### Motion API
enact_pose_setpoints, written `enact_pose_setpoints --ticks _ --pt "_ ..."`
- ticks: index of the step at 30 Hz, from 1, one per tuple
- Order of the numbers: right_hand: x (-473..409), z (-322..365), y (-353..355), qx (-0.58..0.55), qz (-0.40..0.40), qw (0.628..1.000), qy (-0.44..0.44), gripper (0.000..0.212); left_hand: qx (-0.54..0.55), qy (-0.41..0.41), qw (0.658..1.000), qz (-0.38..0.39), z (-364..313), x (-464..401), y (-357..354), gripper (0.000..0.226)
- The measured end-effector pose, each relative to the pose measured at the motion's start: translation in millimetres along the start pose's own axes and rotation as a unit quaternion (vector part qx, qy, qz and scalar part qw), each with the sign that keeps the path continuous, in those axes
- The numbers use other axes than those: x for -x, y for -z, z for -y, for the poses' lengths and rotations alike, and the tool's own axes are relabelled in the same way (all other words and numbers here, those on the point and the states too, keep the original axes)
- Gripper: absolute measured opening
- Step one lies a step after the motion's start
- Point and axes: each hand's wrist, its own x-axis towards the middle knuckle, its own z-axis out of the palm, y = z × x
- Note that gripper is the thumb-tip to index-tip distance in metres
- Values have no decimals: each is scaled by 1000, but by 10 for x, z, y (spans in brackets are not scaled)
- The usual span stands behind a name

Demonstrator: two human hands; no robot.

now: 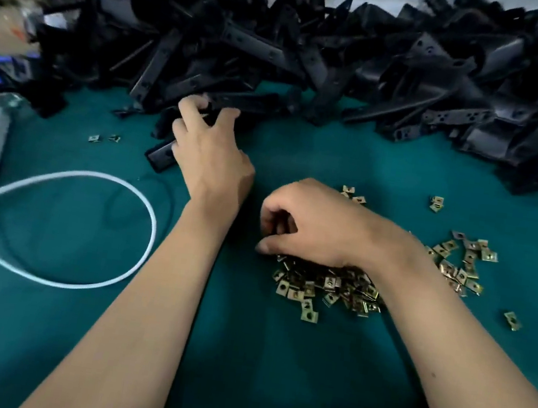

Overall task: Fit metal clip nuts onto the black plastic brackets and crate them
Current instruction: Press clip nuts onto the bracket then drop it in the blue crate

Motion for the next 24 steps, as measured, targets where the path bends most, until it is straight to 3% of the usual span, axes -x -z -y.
enact_pose_setpoints --ticks 3,8,12,18,21,24 --pt "19 -32 -45 -30 -48 998 7 20 -6 -16 1000 -14 67 -11 13 50" --pt "143 -140 -5 -194 -124 973 -5 16 32 0 999 -43 134 -18 46 40" --pt "244 -283 83 -149 -144 978 -19 16 63 -2 991 -115 152 -38 101 23" --pt "312 -436 118 -115 -262 958 4 12 158 -119 943 -267 18 15 213 20" --pt "309 -450 107 -167 -299 940 -5 14 317 -139 915 -206 -65 11 311 16" --pt "298 -485 80 -245 -279 928 -39 15 516 -95 851 -1 -130 -15 392 9"
